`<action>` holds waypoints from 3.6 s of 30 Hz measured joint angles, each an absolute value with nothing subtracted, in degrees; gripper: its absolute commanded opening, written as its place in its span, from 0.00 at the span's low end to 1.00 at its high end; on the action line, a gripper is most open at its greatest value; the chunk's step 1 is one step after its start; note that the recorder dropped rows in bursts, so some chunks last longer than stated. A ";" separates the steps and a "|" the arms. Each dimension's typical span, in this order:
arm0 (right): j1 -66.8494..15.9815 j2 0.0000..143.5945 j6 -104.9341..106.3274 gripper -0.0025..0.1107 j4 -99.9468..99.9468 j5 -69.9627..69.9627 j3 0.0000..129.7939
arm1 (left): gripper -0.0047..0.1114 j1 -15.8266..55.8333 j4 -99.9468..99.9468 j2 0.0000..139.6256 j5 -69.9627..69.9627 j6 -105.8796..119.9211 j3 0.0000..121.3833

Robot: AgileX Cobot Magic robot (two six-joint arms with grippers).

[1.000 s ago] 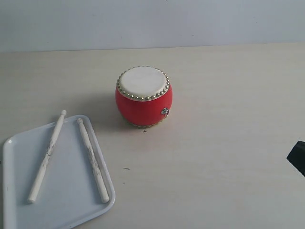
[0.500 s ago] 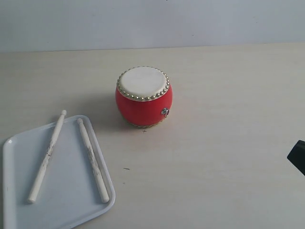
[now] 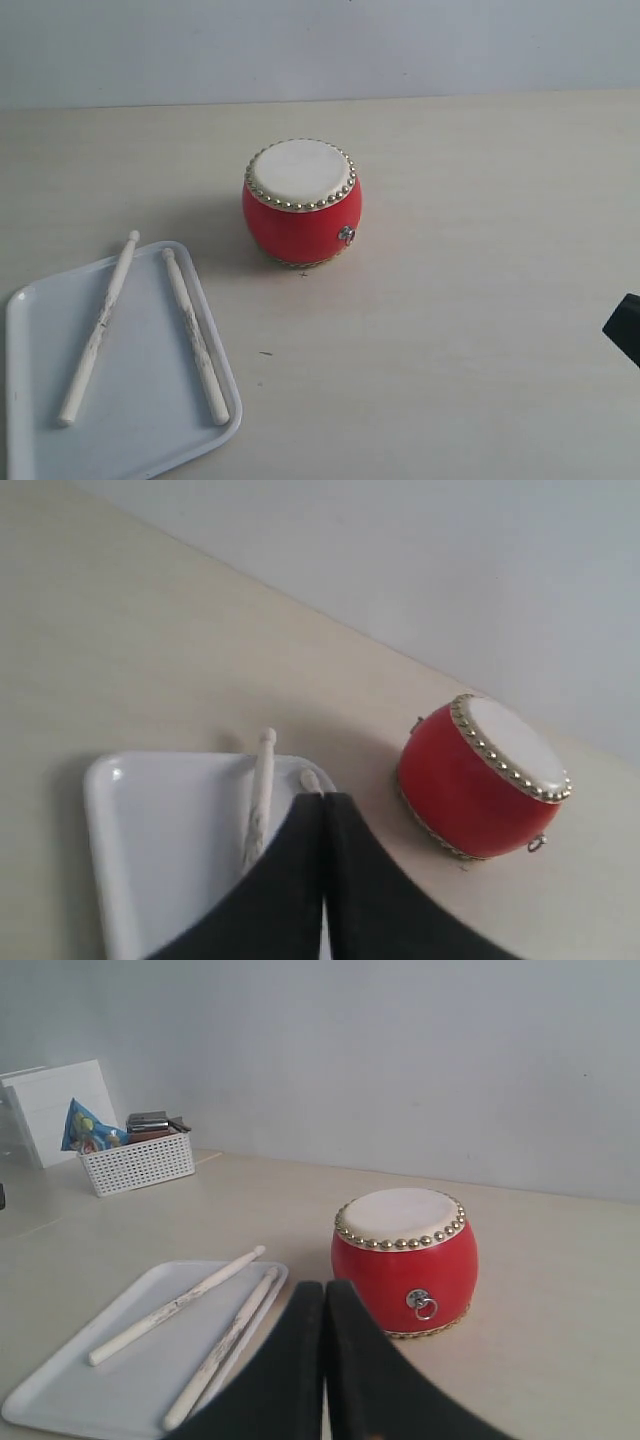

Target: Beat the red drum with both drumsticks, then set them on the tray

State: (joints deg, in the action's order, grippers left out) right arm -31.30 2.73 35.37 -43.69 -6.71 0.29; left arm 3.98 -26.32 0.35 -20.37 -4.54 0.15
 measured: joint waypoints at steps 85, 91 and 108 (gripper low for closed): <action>-31.30 2.73 35.37 0.02 -43.69 -6.71 0.29 | 0.04 -1.42 -11.04 0.35 -21.03 7.02 -0.01; -31.30 2.73 35.37 0.02 -43.69 -6.71 0.29 | 0.04 -1.42 -11.04 0.35 -21.03 7.02 -0.01; -31.30 2.73 27.45 0.02 -28.26 -6.76 0.29 | 0.04 -1.42 -11.04 0.35 -21.03 7.10 -0.01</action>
